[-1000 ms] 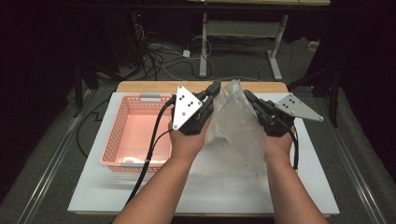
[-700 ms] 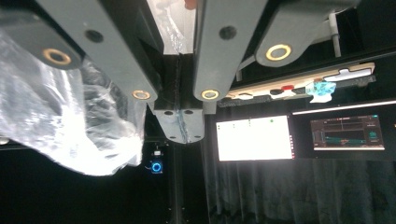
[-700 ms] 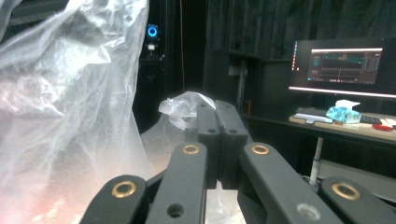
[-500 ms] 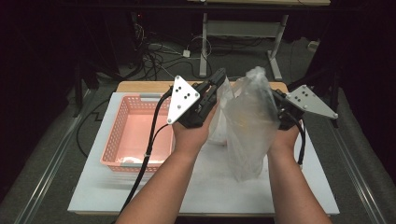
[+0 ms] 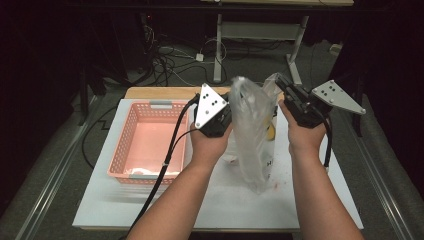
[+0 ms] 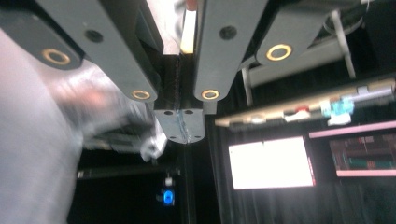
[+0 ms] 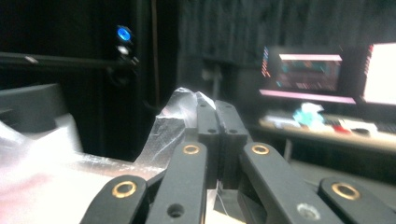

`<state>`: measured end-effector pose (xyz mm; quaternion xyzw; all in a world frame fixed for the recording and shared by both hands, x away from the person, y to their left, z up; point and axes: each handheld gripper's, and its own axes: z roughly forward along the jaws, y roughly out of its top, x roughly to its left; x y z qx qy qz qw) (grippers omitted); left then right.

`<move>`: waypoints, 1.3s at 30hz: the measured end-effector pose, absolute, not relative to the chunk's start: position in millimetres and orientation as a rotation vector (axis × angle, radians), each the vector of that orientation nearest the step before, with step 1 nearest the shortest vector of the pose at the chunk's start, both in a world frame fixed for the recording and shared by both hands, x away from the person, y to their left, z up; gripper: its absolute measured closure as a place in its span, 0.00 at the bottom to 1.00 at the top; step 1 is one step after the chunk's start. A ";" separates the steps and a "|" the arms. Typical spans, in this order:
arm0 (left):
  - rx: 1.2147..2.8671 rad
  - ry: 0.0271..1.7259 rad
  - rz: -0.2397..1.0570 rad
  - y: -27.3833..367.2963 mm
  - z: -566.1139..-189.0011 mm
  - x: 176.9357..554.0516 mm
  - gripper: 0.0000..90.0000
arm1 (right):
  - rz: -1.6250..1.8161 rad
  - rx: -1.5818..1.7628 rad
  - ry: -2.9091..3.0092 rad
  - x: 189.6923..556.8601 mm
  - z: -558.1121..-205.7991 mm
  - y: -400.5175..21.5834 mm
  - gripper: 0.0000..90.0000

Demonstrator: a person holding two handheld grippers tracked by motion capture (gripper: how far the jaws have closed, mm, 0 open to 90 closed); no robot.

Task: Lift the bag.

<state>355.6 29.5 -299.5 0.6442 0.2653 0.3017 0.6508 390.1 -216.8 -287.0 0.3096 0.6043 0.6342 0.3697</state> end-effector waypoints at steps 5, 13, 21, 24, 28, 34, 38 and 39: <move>1.504 0.669 0.647 42.2 -330.3 350.1 0.94 | 1.566 0.875 1.558 403.7 -298.9 -233.3 1.00; 1.528 0.697 0.631 59.0 -358.2 313.8 0.38 | 1.531 0.888 1.548 399.0 -302.6 -249.0 1.00; 1.817 0.694 0.357 3.6 -428.1 318.7 0.18 | 1.533 0.872 1.559 395.6 -302.6 -244.7 1.00; 1.780 0.615 0.395 -10.2 -427.7 326.5 0.46 | 1.528 0.862 1.573 393.8 -303.0 -242.2 1.00; 1.669 0.615 0.427 -1.0 -395.4 333.2 0.98 | 1.520 0.860 1.584 394.0 -303.5 -241.9 1.00; 1.520 0.603 0.630 37.7 -319.4 344.3 0.98 | 1.536 0.863 1.579 395.6 -303.3 -241.0 1.00; 1.435 0.624 0.713 59.7 -279.0 354.9 0.98 | 1.535 0.851 1.580 396.8 -299.5 -235.4 1.00; 1.419 0.629 0.743 63.4 -272.8 356.7 0.98 | 1.533 0.850 1.576 397.8 -297.9 -235.0 1.00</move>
